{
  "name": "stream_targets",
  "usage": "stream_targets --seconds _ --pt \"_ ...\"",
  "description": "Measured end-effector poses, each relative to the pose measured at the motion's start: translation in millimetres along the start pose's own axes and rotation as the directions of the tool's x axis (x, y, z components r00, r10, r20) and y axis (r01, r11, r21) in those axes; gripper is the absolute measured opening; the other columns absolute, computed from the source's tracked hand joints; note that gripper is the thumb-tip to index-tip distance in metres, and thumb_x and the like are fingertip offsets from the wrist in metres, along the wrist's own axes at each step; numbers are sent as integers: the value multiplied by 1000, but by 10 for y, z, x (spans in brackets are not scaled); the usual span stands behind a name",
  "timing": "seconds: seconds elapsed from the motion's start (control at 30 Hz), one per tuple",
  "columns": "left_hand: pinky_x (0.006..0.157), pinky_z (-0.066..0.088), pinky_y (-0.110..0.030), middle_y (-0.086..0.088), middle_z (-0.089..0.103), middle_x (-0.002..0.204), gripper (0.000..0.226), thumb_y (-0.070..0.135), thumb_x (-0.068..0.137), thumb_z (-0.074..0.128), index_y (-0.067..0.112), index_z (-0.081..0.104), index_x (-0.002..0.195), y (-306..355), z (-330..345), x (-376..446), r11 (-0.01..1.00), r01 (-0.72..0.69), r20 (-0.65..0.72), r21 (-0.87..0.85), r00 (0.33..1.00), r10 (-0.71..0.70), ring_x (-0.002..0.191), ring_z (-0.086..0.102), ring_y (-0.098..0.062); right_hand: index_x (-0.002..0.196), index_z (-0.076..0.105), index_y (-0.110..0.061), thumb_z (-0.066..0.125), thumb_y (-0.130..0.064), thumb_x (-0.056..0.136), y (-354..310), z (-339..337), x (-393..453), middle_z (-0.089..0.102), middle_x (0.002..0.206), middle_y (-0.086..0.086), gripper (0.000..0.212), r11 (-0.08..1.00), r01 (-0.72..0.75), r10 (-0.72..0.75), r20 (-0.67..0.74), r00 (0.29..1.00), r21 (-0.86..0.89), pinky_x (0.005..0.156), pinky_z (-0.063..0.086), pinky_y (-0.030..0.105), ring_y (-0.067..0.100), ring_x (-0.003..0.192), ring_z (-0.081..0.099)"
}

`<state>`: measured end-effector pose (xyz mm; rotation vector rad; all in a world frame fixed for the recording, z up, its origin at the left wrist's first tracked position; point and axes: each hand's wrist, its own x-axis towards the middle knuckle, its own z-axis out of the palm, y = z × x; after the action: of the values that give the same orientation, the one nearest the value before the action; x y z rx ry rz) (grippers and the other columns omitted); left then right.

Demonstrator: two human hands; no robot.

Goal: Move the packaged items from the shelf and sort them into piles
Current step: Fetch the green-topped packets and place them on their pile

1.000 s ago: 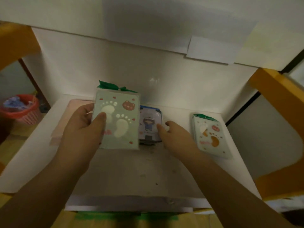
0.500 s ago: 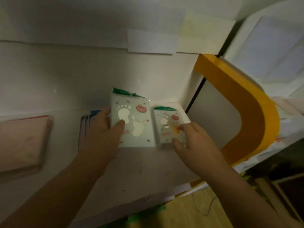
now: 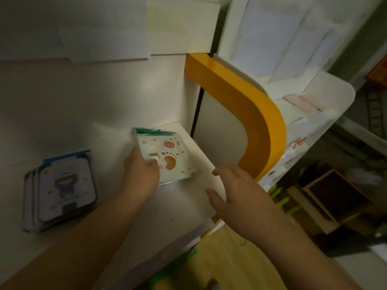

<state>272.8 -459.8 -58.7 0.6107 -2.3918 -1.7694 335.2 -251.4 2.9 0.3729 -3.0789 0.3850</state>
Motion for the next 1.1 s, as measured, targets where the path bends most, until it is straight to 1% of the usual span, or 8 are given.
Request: stream_targets --seconds 0.13,0.23,0.33,0.53,0.73,0.9,1.03,1.1 --pt "92 55 -44 -10 44 138 45 17 90 56 23 48 134 -51 -2 -43 990 25 1 137 1000 -25 107 61 -30 139 41 -33 46 -51 98 17 30 -36 45 140 -12 46 1000 -7 7 14 1000 17 93 46 21 9 122 47" --pt "106 39 -32 -7 28 148 57 22 92 58 22 39 145 -18 -18 -134 967 -15 6 255 1000 14 127 45 -29 140 41 -32 46 -51 98 9 46 -54 44 141 -12 46 1000 -2 2 29 1000 23 97 45 23 10 125 45" --pt "112 24 -30 -7 27 152 62 22 90 60 18 37 148 63 -72 -257 926 -109 3 361 993 116 139 27 -27 140 40 -33 46 -51 98 2 47 -71 43 142 -13 46 999 22 -23 30 999 24 101 43 24 9 127 43" --pt "105 31 -29 1 44 146 57 24 91 63 21 42 144 292 -156 -607 798 -385 99 463 917 385 133 37 -17 137 43 -34 48 -49 98 93 -34 -131 47 139 -13 42 992 109 -107 -28 994 56 98 44 22 9 125 47" --pt "103 25 -23 -1 52 141 53 25 91 63 18 48 141 598 9 -1067 654 -519 146 551 831 537 130 43 -18 135 45 -33 48 -47 98 415 -382 -402 46 134 -15 40 973 223 -216 -107 971 57 91 38 15 5 118 46" --pt "96 31 -24 -3 57 133 51 25 88 66 17 52 137 915 388 -1514 544 -610 215 577 756 619 121 50 -19 131 48 -35 48 -51 96 911 -681 -672 51 130 -17 39 979 194 -176 -223 959 62 81 32 10 2 111 50" --pt "81 41 -21 12 52 113 42 25 88 66 21 55 128 1110 813 -1829 518 -679 245 520 700 671 98 42 -1 133 50 -30 49 -47 97 1480 -817 -833 53 131 -12 40 985 157 -141 -202 969 65 85 44 19 7 113 52" --pt "84 40 -22 12 52 119 46 28 90 64 23 52 134 1160 1042 -1949 523 -679 263 516 706 658 104 45 -5 130 53 -27 51 -44 96 1785 -872 -914 55 126 -9 38 989 139 -125 -204 971 54 85 47 25 12 111 54"
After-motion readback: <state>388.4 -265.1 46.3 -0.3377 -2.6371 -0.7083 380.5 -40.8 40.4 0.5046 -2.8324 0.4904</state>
